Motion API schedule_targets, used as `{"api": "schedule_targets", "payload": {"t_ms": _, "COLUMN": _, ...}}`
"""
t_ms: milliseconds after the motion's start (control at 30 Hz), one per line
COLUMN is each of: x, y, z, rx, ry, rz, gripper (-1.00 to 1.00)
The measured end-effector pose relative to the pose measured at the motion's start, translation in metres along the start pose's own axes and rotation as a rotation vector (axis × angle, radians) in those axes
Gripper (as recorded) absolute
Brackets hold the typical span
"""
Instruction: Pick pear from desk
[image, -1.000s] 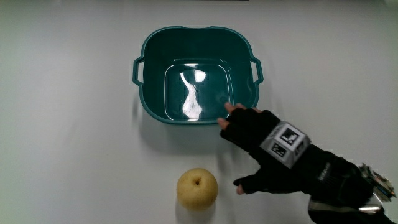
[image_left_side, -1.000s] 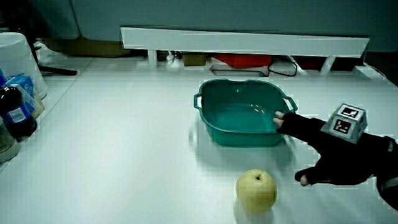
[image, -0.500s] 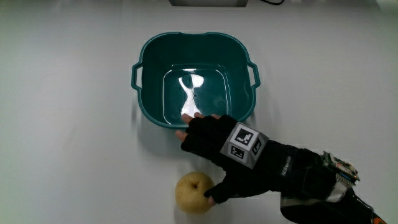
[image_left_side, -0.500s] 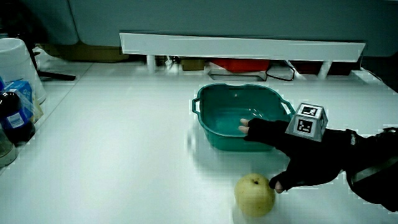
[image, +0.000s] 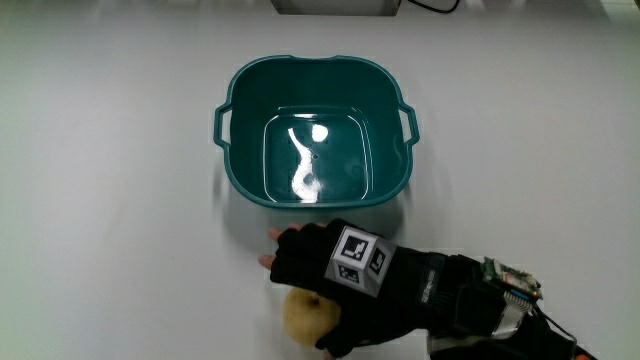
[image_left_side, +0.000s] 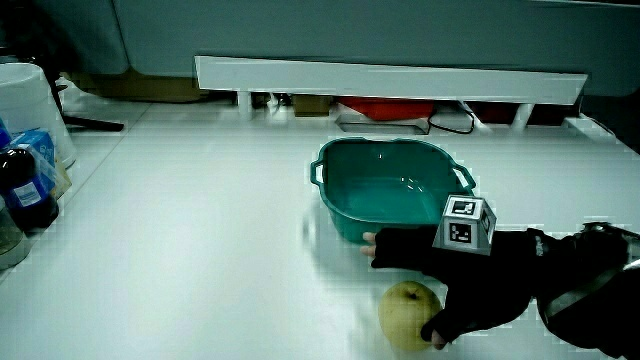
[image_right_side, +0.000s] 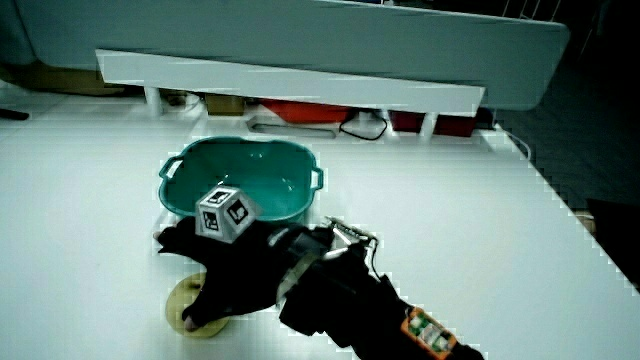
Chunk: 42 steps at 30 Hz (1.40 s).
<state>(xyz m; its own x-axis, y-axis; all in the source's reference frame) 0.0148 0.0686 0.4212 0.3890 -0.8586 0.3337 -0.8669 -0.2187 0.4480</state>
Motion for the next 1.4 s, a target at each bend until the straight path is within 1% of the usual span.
{"api": "schedule_targets", "payload": {"t_ms": 67, "x": -0.003, "y": 0.002, "z": -0.001, "rx": -0.007, "ry": -0.009, "rz": 0.006, "gripper": 0.00}}
{"api": "schedule_targets", "payload": {"t_ms": 133, "x": -0.005, "y": 0.007, "z": -0.008, "rx": -0.035, "ry": -0.008, "rz": 0.013, "gripper": 0.00}}
{"api": "schedule_targets", "payload": {"t_ms": 167, "x": -0.007, "y": 0.009, "z": -0.010, "rx": -0.055, "ry": -0.002, "rz": 0.029, "gripper": 0.00}}
{"api": "schedule_targets", "payload": {"t_ms": 200, "x": -0.007, "y": 0.008, "z": -0.009, "rx": -0.042, "ry": 0.000, "rz": 0.032, "gripper": 0.00}}
{"api": "schedule_targets", "payload": {"t_ms": 233, "x": -0.006, "y": 0.009, "z": -0.012, "rx": -0.044, "ry": 0.007, "rz": 0.031, "gripper": 0.08}}
{"api": "schedule_targets", "payload": {"t_ms": 300, "x": -0.006, "y": 0.008, "z": -0.012, "rx": -0.027, "ry": 0.020, "rz": 0.039, "gripper": 0.23}}
{"api": "schedule_targets", "payload": {"t_ms": 333, "x": -0.007, "y": 0.007, "z": -0.009, "rx": -0.023, "ry": 0.015, "rz": 0.047, "gripper": 0.31}}
{"api": "schedule_targets", "payload": {"t_ms": 367, "x": -0.007, "y": 0.007, "z": -0.010, "rx": -0.019, "ry": 0.026, "rz": 0.049, "gripper": 0.38}}
{"api": "schedule_targets", "payload": {"t_ms": 400, "x": -0.006, "y": 0.008, "z": -0.012, "rx": -0.017, "ry": 0.023, "rz": 0.041, "gripper": 0.46}}
{"api": "schedule_targets", "payload": {"t_ms": 533, "x": -0.007, "y": 0.006, "z": -0.009, "rx": 0.003, "ry": 0.030, "rz": 0.052, "gripper": 0.77}}
{"api": "schedule_targets", "payload": {"t_ms": 600, "x": -0.006, "y": 0.006, "z": -0.013, "rx": 0.010, "ry": 0.023, "rz": 0.044, "gripper": 0.92}}
{"api": "schedule_targets", "payload": {"t_ms": 633, "x": -0.003, "y": 0.006, "z": -0.016, "rx": 0.007, "ry": 0.034, "rz": 0.034, "gripper": 1.00}}
{"api": "schedule_targets", "payload": {"t_ms": 700, "x": 0.000, "y": -0.001, "z": -0.006, "rx": 0.032, "ry": 0.034, "rz": 0.036, "gripper": 1.00}}
{"api": "schedule_targets", "payload": {"t_ms": 733, "x": 0.002, "y": -0.003, "z": -0.002, "rx": 0.053, "ry": 0.037, "rz": 0.035, "gripper": 1.00}}
{"api": "schedule_targets", "payload": {"t_ms": 800, "x": 0.007, "y": -0.007, "z": 0.007, "rx": 0.066, "ry": 0.047, "rz": 0.033, "gripper": 1.00}}
{"api": "schedule_targets", "payload": {"t_ms": 833, "x": 0.012, "y": -0.006, "z": 0.004, "rx": 0.059, "ry": 0.073, "rz": 0.028, "gripper": 1.00}}
{"api": "schedule_targets", "payload": {"t_ms": 900, "x": 0.018, "y": -0.013, "z": 0.017, "rx": 0.097, "ry": 0.048, "rz": 0.007, "gripper": 1.00}}
{"api": "schedule_targets", "payload": {"t_ms": 933, "x": 0.021, "y": -0.016, "z": 0.023, "rx": 0.106, "ry": 0.053, "rz": -0.001, "gripper": 1.00}}
{"api": "schedule_targets", "payload": {"t_ms": 967, "x": 0.027, "y": -0.016, "z": 0.023, "rx": 0.112, "ry": 0.058, "rz": -0.006, "gripper": 1.00}}
{"api": "schedule_targets", "payload": {"t_ms": 1000, "x": 0.027, "y": -0.022, "z": 0.037, "rx": 0.135, "ry": 0.043, "rz": -0.026, "gripper": 1.00}}
{"api": "schedule_targets", "payload": {"t_ms": 1033, "x": 0.033, "y": -0.022, "z": 0.037, "rx": 0.130, "ry": 0.056, "rz": -0.027, "gripper": 1.00}}
{"api": "schedule_targets", "payload": {"t_ms": 1067, "x": 0.039, "y": -0.020, "z": 0.034, "rx": 0.120, "ry": 0.087, "rz": -0.027, "gripper": 1.00}}
{"api": "schedule_targets", "payload": {"t_ms": 1100, "x": 0.040, "y": -0.024, "z": 0.045, "rx": 0.145, "ry": 0.048, "rz": -0.048, "gripper": 1.00}}
{"api": "schedule_targets", "payload": {"t_ms": 1133, "x": 0.045, "y": -0.024, "z": 0.045, "rx": 0.135, "ry": 0.082, "rz": -0.050, "gripper": 1.00}}
{"api": "schedule_targets", "payload": {"t_ms": 1167, "x": 0.046, "y": -0.026, "z": 0.051, "rx": 0.152, "ry": 0.049, "rz": -0.061, "gripper": 1.00}}
{"api": "schedule_targets", "payload": {"t_ms": 1200, "x": 0.050, "y": -0.026, "z": 0.052, "rx": 0.149, "ry": 0.049, "rz": -0.072, "gripper": 1.00}}
{"api": "schedule_targets", "payload": {"t_ms": 1233, "x": 0.051, "y": -0.028, "z": 0.057, "rx": 0.158, "ry": 0.028, "rz": -0.077, "gripper": 1.00}}
{"api": "schedule_targets", "payload": {"t_ms": 1267, "x": 0.052, "y": -0.028, "z": 0.060, "rx": 0.157, "ry": 0.022, "rz": -0.085, "gripper": 1.00}}
{"api": "schedule_targets", "payload": {"t_ms": 1300, "x": 0.055, "y": -0.028, "z": 0.059, "rx": 0.154, "ry": 0.033, "rz": -0.090, "gripper": 1.00}}
{"api": "schedule_targets", "payload": {"t_ms": 1333, "x": 0.057, "y": -0.027, "z": 0.059, "rx": 0.151, "ry": 0.029, "rz": -0.094, "gripper": 1.00}}
{"api": "schedule_targets", "payload": {"t_ms": 1400, "x": 0.063, "y": -0.026, "z": 0.060, "rx": 0.153, "ry": 0.041, "rz": -0.104, "gripper": 1.00}}
